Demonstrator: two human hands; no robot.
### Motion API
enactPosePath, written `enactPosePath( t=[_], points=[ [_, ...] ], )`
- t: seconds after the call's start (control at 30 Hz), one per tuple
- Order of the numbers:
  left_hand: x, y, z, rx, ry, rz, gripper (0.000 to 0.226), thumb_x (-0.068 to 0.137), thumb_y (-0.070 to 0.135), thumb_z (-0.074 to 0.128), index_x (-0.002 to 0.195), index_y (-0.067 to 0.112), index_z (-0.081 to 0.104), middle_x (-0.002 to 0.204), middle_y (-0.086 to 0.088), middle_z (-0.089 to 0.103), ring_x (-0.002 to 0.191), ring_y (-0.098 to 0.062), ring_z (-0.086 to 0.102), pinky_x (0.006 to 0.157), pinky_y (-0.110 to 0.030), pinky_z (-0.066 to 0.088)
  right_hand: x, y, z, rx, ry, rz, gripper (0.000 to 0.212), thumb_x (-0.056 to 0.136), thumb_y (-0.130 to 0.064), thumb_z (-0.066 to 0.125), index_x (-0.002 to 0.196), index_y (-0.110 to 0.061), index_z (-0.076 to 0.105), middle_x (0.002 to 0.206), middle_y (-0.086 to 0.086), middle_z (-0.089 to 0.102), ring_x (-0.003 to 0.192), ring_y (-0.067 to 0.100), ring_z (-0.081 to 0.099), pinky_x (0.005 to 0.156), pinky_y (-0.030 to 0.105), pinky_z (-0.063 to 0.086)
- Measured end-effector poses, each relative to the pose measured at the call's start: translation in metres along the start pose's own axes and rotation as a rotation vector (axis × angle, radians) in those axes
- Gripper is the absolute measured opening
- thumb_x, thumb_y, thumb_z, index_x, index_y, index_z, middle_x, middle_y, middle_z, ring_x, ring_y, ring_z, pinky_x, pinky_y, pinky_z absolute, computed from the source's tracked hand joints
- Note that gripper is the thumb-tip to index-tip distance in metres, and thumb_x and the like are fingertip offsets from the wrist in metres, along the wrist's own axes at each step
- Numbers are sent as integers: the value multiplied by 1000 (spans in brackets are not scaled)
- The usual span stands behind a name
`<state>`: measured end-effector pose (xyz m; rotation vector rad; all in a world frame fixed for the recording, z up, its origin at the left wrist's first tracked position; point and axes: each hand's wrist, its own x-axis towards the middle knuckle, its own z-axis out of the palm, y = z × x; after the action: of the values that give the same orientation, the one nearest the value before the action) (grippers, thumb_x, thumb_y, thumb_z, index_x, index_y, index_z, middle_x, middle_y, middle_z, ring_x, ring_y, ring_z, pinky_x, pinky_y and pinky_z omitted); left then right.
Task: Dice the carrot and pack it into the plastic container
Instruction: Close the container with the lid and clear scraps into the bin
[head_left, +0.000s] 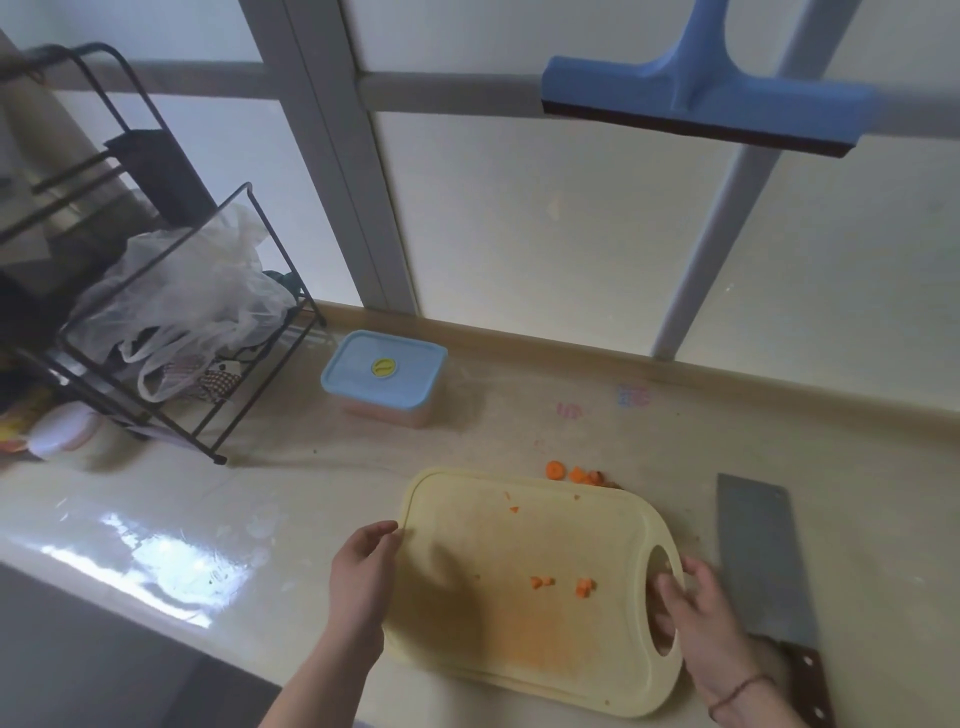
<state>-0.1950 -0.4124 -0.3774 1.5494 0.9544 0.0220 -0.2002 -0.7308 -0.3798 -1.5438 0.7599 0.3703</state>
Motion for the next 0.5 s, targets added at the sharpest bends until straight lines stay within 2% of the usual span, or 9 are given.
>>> enactPosePath(
  t=[0.17,0.3,0.37,0.43,0.5],
  points=[
    [0,0,-4,7,12,14,12,97,16,63,103,20,72,104,-5,69,96,-25,59,81,-36,46,-2,0,2,175,-98,34,23,100,-12,46,121,-17,54,104,6,68,87,24,65,65,41,49],
    [-3,2,-15,26,19,46,12,98,17,62,101,20,73,103,-5,70,94,-23,60,79,-37,49,-1,-3,4,200,-135,56,20,101,-15,45,113,-21,60,111,16,65,99,34,61,73,46,50],
    [-7,2,-24,47,36,74,12,98,18,63,101,22,74,105,-3,71,98,-22,63,84,-39,52,-2,-7,6,199,-179,60,20,100,-16,45,112,-21,60,110,19,66,99,39,62,76,48,50],
    [-12,1,-35,69,52,113,12,98,19,63,104,24,73,107,1,71,102,-19,64,87,-38,53,-5,-13,10,200,-239,60,19,100,-16,45,112,-20,59,109,21,66,95,39,63,74,47,51],
    [-17,-3,-48,100,82,147,12,99,20,62,105,26,71,108,7,70,104,-15,63,83,-32,51,-8,-17,15,190,-294,53,19,100,-16,44,114,-18,58,106,22,65,86,37,64,68,43,51]
  ],
)
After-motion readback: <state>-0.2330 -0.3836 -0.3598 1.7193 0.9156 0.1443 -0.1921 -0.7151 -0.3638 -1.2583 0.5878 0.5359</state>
